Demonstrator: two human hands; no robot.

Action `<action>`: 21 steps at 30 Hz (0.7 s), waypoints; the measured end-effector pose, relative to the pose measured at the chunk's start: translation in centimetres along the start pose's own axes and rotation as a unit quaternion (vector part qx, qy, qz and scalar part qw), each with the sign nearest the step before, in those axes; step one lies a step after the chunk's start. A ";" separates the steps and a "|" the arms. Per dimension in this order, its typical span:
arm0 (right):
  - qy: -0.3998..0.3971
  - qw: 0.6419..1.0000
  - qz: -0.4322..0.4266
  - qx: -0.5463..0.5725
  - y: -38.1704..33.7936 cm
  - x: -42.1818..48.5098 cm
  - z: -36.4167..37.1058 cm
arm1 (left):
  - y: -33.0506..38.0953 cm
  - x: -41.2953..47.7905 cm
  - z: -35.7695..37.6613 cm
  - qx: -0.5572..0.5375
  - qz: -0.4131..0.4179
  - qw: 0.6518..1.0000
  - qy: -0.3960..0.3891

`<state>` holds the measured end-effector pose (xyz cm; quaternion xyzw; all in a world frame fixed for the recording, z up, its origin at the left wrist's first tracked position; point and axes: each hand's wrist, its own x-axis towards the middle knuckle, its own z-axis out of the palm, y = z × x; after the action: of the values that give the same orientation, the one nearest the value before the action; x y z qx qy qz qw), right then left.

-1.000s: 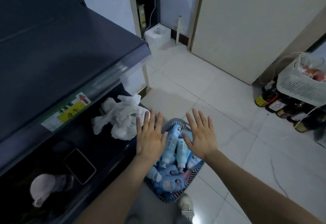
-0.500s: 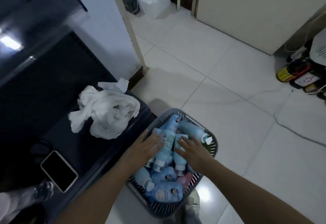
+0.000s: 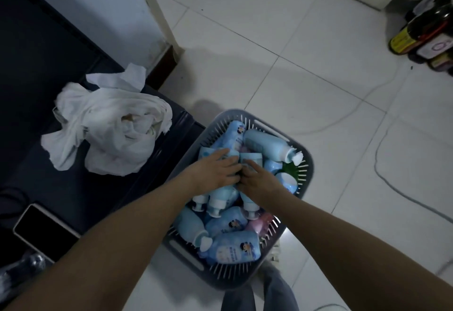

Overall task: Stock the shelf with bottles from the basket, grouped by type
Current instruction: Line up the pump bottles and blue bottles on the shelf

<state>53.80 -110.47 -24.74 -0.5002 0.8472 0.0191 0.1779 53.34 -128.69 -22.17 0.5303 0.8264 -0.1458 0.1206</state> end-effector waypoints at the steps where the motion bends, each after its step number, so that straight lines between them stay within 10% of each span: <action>1: -0.009 1.000 0.013 -0.011 -0.2 0.0 0.0 | 0.1 0.4 0.0 0.004 0.001 1.000 0.007; 21: 0.102 0.986 -0.044 -0.121 0.1 -1.7 0.3 | 0.6 -0.6 1.5 0.016 0.001 0.998 0.061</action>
<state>54.54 -108.88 -24.49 -0.5544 0.8294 0.0624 0.0295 54.17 -129.57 -23.43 0.5406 0.8294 -0.1268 0.0618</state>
